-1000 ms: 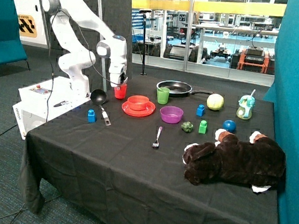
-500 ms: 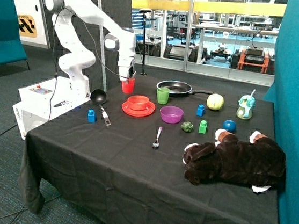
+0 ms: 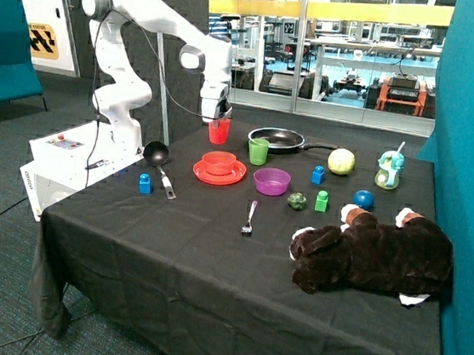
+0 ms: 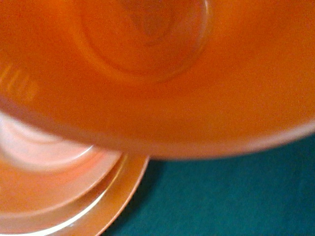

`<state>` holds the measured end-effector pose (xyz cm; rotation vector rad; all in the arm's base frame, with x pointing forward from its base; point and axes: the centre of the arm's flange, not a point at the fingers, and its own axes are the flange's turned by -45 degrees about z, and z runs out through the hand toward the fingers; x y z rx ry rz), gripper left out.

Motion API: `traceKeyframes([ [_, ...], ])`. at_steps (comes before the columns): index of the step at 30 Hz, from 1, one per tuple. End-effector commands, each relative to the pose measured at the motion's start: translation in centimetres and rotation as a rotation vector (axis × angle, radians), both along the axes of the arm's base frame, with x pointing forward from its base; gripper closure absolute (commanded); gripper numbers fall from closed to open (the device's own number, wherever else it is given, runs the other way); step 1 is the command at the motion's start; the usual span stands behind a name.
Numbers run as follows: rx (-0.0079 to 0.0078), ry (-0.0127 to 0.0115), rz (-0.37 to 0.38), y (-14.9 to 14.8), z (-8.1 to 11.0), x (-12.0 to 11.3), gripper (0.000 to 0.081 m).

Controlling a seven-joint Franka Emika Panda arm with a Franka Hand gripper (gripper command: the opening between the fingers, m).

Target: Place the bowl on the plate and the cup in the bowl matching the color

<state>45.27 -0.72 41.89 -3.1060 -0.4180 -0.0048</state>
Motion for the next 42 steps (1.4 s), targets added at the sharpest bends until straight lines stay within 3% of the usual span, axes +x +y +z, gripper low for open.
traceKeyframes([
  [1, -0.0078, 0.0024, -0.091, -1.8, 1.4, 3.2, 0.0808],
  [10, -0.0077, 0.0026, -0.150, -3.5, 0.3, 3.6, 0.0808],
  [18, -0.0077, 0.0027, -0.177, -4.5, -2.0, 3.6, 0.0808],
  [30, -0.0077, 0.0027, -0.172, -4.7, -4.6, 4.0, 0.0808],
  [42, -0.0077, 0.0027, -0.160, -4.7, -5.7, 3.7, 0.0808],
])
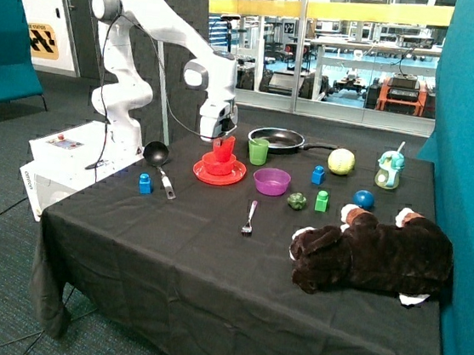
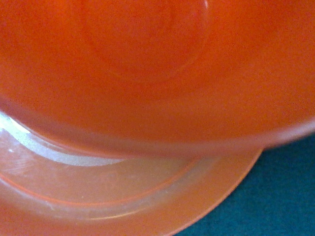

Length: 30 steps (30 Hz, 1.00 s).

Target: Place the bowl on the plate and the cup in the bowl matching the color

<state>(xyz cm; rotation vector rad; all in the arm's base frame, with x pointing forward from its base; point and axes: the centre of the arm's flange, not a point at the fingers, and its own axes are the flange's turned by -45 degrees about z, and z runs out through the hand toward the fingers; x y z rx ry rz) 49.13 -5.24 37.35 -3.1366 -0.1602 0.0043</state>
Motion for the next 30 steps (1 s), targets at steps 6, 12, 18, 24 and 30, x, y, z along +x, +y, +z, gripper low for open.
traceKeyframes([
  [6, -0.0008, -0.0028, 0.004, -0.2, -1.7, -0.5, 0.0808],
  [12, -0.0008, -0.0028, -0.001, -0.2, -2.1, -0.7, 0.0808],
  [18, -0.0008, -0.0028, 0.014, -0.1, -2.3, -0.8, 0.0588],
  [24, -0.0008, -0.0028, 0.010, -0.4, -2.2, -0.9, 0.0264],
  [30, -0.0008, -0.0028, 0.011, -0.8, -2.3, -1.0, 0.0160],
])
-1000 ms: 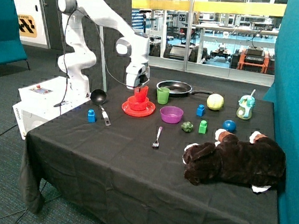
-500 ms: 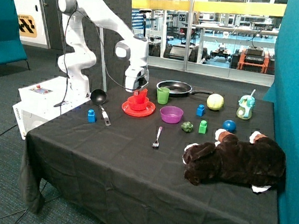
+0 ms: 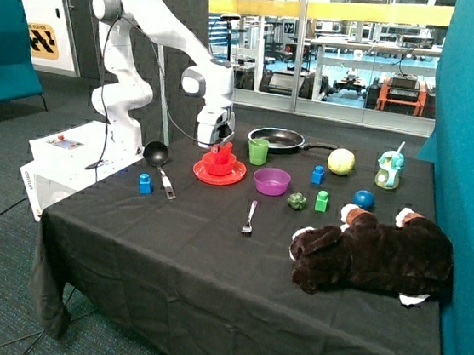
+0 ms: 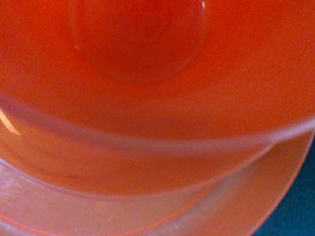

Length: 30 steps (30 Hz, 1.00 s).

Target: Place the bowl on the plate and the cup in the bowl matching the color

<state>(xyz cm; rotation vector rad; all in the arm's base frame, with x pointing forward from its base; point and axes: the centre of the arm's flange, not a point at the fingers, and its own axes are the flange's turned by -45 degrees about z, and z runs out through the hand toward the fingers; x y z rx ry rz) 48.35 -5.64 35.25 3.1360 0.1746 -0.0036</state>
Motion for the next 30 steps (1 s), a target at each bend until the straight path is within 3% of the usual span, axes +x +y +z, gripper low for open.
traceKeyframes([
  [1, 0.0009, -0.0023, 0.003, -0.4, -0.2, -0.2, 0.0147],
  [13, 0.0009, -0.0023, 0.007, -0.6, -0.2, -0.2, 0.0062],
  [21, 0.0009, -0.0023, 0.015, -0.7, 0.3, -0.2, 0.0072],
  [30, 0.0009, -0.0023, 0.033, -0.9, 2.0, 0.0, 0.0152],
])
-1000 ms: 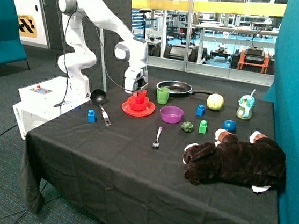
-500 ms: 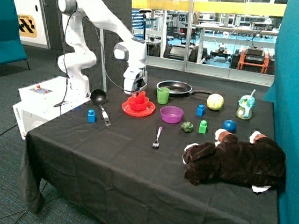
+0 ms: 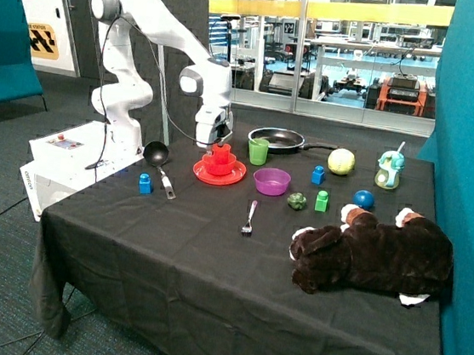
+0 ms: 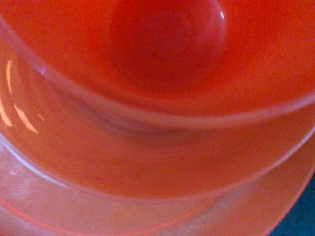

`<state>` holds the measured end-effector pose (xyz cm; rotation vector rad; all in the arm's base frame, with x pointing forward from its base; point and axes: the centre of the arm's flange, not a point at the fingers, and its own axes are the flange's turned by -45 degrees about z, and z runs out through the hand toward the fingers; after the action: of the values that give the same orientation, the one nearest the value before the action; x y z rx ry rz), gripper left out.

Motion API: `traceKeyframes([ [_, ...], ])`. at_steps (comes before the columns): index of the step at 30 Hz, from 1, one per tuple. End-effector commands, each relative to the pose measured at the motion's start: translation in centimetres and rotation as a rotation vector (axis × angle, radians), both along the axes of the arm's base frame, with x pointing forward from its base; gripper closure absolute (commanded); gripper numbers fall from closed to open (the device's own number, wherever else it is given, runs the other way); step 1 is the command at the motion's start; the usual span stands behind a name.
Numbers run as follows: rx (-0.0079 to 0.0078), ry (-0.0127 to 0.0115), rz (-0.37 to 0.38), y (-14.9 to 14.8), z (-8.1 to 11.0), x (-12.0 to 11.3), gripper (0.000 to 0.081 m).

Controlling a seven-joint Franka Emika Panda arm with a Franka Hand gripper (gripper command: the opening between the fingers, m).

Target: Place the bowl on the plate and the cup in the bowl matching the color

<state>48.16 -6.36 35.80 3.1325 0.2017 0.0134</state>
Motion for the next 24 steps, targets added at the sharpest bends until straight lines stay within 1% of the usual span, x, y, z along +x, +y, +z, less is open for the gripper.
traceKeyframes([
  [1, 0.0020, 0.0087, 0.019, -0.2, 1.7, 0.2, 0.0159],
  [7, 0.0019, 0.0087, 0.040, -0.4, 2.7, 0.1, 0.0204],
  [9, 0.0018, 0.0087, 0.063, -0.5, 3.1, -0.1, 0.0230],
  [10, 0.0018, 0.0087, 0.063, -0.5, 3.2, -0.2, 0.0238],
  [12, 0.0018, 0.0087, 0.066, -0.6, 3.3, -0.2, 0.0232],
  [18, 0.0017, 0.0087, 0.076, -1.0, 4.1, -0.7, 0.0262],
  [24, 0.0017, 0.0088, 0.089, -2.3, 5.2, -1.2, 0.0255],
])
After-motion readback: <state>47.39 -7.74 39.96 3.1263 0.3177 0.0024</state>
